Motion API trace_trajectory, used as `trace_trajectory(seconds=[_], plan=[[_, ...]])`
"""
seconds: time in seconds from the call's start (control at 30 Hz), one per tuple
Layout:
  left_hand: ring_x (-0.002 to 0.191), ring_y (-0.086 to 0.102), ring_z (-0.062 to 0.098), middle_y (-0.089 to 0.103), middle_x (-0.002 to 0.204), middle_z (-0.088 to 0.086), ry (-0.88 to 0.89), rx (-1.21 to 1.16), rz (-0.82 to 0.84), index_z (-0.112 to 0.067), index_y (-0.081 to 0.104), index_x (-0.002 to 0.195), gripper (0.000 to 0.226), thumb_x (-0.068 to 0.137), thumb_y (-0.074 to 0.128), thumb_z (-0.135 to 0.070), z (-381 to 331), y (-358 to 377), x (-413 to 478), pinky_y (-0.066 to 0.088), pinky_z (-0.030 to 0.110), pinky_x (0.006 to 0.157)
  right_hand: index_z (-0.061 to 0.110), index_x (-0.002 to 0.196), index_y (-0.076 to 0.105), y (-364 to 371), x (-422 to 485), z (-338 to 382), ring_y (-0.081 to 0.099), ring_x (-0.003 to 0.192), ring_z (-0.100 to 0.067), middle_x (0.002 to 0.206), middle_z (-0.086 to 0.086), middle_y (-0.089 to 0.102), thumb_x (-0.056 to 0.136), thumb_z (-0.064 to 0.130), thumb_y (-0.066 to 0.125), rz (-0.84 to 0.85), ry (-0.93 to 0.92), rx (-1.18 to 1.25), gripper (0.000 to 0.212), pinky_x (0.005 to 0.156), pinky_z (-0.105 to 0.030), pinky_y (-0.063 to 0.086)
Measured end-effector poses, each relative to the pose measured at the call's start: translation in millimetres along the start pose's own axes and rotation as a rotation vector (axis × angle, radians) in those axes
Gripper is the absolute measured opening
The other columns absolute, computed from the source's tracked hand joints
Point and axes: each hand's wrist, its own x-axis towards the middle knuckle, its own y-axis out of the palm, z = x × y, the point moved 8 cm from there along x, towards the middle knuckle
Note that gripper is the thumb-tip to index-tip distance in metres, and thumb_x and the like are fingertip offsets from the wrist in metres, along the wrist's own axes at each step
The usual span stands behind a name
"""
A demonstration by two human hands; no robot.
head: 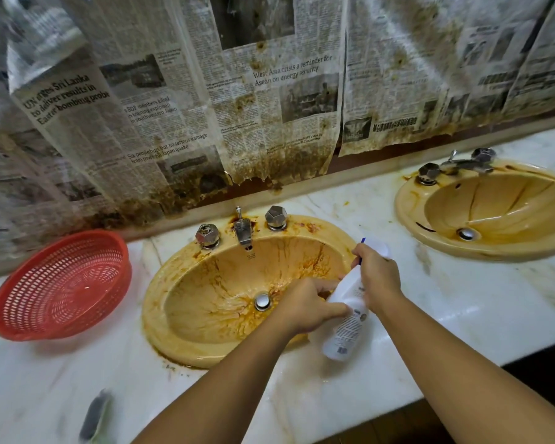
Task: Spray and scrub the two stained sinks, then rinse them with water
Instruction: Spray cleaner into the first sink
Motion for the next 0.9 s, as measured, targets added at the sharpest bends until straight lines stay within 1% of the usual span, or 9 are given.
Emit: trace_trajectory(seconds=[0.13,0.27,0.4,0.5,0.6,0.67,0.73,0.83,0.9], plan=[[0.090,0.070,0.015,0.077,0.096,-0.008,0.010,-0.013,0.008,-0.041,0.077,0.111,0.037,0.074,0.078,-0.048,-9.2,22.5,-12.4,0.057,0.042,0.081,0.010,0.069,0.071,-15.1,-5.5,-8.7,0.071,0.067,-0.027,0.070,-0.009,0.072,0.072,0.032,0.072,0.100,0.007,0.069,0.021,0.074,-0.038,0.058],[0.079,0.064,0.004,0.076,0.092,-0.013,-0.026,-0.013,-0.002,-0.044,0.077,0.111,0.032,0.080,0.080,-0.045,-12.5,48.3,-33.7,0.051,0.033,0.075,0.009,0.072,0.069,-36.8,-12.0,-28.3,0.066,0.064,-0.026,0.071,-0.011,0.071,0.078,0.035,0.072,0.188,0.040,0.036,0.027,0.075,-0.040,0.056],[0.078,0.062,0.005,0.075,0.090,-0.012,-0.082,-0.005,-0.034,-0.043,0.078,0.106,0.024,0.081,0.080,-0.043,-20.2,75.8,-59.8,0.045,0.027,0.070,0.011,0.066,0.063,-60.5,-19.4,-52.8,0.073,0.075,-0.036,0.068,-0.013,0.072,0.070,0.042,0.069,0.209,0.102,-0.041,0.032,0.084,-0.046,0.059],[0.077,0.062,0.002,0.074,0.089,-0.017,-0.120,0.024,-0.068,-0.049,0.075,0.107,0.029,0.079,0.078,-0.047,-19.2,94.2,-76.0,0.049,0.032,0.074,0.012,0.064,0.064,-73.0,-20.3,-71.4,0.074,0.079,-0.036,0.077,-0.015,0.072,0.062,0.051,0.071,0.210,0.124,-0.064,0.039,0.082,-0.043,0.060],[0.090,0.066,0.001,0.076,0.098,-0.020,-0.153,0.040,-0.116,-0.054,0.073,0.112,0.036,0.076,0.076,-0.051,-16.4,104.0,-96.0,0.055,0.037,0.087,0.014,0.063,0.065,-73.7,-28.2,-84.6,0.076,0.085,-0.039,0.076,-0.013,0.071,0.054,0.055,0.073,0.297,0.139,-0.085,0.043,0.090,-0.055,0.059],[0.093,0.067,0.000,0.076,0.102,-0.020,-0.174,0.026,-0.155,-0.051,0.073,0.113,0.038,0.074,0.075,-0.053,-15.7,105.2,-110.8,0.055,0.040,0.088,0.013,0.069,0.067,-66.1,-38.7,-88.0,0.076,0.083,-0.035,0.076,-0.014,0.075,0.054,0.053,0.073,0.406,0.145,-0.111,0.043,0.092,-0.054,0.057],[0.093,0.068,-0.001,0.076,0.103,-0.020,-0.201,0.003,-0.184,-0.046,0.076,0.113,0.039,0.075,0.075,-0.053,-13.0,105.5,-124.5,0.056,0.041,0.088,0.012,0.071,0.069,-59.1,-50.5,-90.7,0.073,0.081,-0.035,0.084,-0.019,0.077,0.053,0.052,0.072,0.472,0.153,-0.150,0.045,0.094,-0.053,0.056],[0.092,0.068,0.001,0.076,0.102,-0.017,-0.251,-0.004,-0.202,-0.040,0.076,0.117,0.045,0.076,0.075,-0.057,-8.1,107.9,-144.9,0.058,0.040,0.085,0.012,0.064,0.064,-49.6,-62.4,-97.8,0.076,0.085,-0.040,0.070,-0.015,0.073,0.060,0.048,0.070,0.519,0.142,-0.205,0.037,0.092,-0.055,0.056],[0.091,0.068,0.000,0.076,0.103,-0.017,-0.260,0.014,-0.221,-0.039,0.076,0.118,0.047,0.076,0.074,-0.058,-3.8,107.8,-157.5,0.058,0.039,0.084,0.016,0.056,0.063,-40.2,-70.1,-101.4,0.076,0.084,-0.041,0.066,-0.012,0.068,0.056,0.047,0.071,0.533,0.110,-0.243,0.032,0.090,-0.058,0.056]])
